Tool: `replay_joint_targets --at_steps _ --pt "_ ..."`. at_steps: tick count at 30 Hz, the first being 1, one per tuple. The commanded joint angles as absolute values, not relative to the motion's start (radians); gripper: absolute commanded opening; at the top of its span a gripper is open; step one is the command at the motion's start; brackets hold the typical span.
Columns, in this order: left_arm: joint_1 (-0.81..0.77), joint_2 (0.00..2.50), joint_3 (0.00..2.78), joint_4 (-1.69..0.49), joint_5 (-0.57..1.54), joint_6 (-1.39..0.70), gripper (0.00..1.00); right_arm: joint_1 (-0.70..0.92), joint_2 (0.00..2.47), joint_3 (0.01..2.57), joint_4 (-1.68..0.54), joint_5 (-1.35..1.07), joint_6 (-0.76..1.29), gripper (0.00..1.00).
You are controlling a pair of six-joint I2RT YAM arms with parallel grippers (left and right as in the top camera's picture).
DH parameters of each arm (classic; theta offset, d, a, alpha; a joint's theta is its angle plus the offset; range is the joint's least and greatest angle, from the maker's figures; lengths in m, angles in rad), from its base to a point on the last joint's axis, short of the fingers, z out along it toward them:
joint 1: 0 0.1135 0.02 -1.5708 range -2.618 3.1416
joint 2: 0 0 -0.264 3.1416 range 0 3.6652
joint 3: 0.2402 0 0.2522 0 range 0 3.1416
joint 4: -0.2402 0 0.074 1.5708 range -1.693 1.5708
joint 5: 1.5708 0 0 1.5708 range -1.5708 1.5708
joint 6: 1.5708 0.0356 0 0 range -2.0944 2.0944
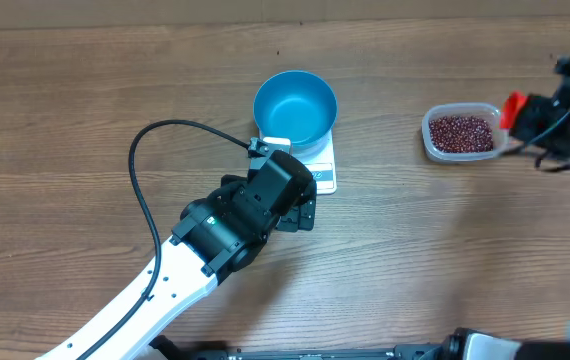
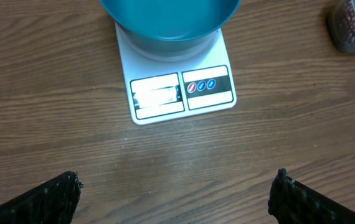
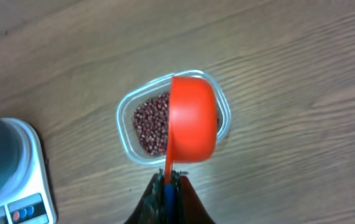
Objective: Scoop item into bowl and weigh 150g on scale
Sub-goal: 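Lower the red cup with the right gripper into the bean tub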
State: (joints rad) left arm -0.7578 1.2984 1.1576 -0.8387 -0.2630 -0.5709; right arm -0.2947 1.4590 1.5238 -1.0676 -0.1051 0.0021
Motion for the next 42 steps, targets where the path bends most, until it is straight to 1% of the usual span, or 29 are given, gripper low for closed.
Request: replay_joint_targets --at_steps 1,11,21,26,42 --pt "-0.76 1.302 1.161 -0.837 -0.276 -0.583 0.99 -0.31 1.542 1.612 -1.08 -0.167 -0.124 0.03" --pt "-0.76 1.302 1.161 -0.838 -0.276 -0.583 1.0 -0.31 1.673 1.61 -1.049 -0.178 -0.184 0.04" --pt "-0.76 1.302 1.161 -0.838 -0.276 -0.583 1.0 -0.31 1.794 1.61 -1.046 -0.178 -0.185 0.04" --pt "-0.76 1.302 1.161 -0.838 -0.276 -0.583 0.99 -0.31 1.81 1.597 -1.042 -0.178 -0.185 0.04" --pt "-0.76 1.302 1.161 -0.838 -0.276 -0.583 1.0 -0.31 1.811 1.393 -0.916 -0.233 -0.161 0.04"
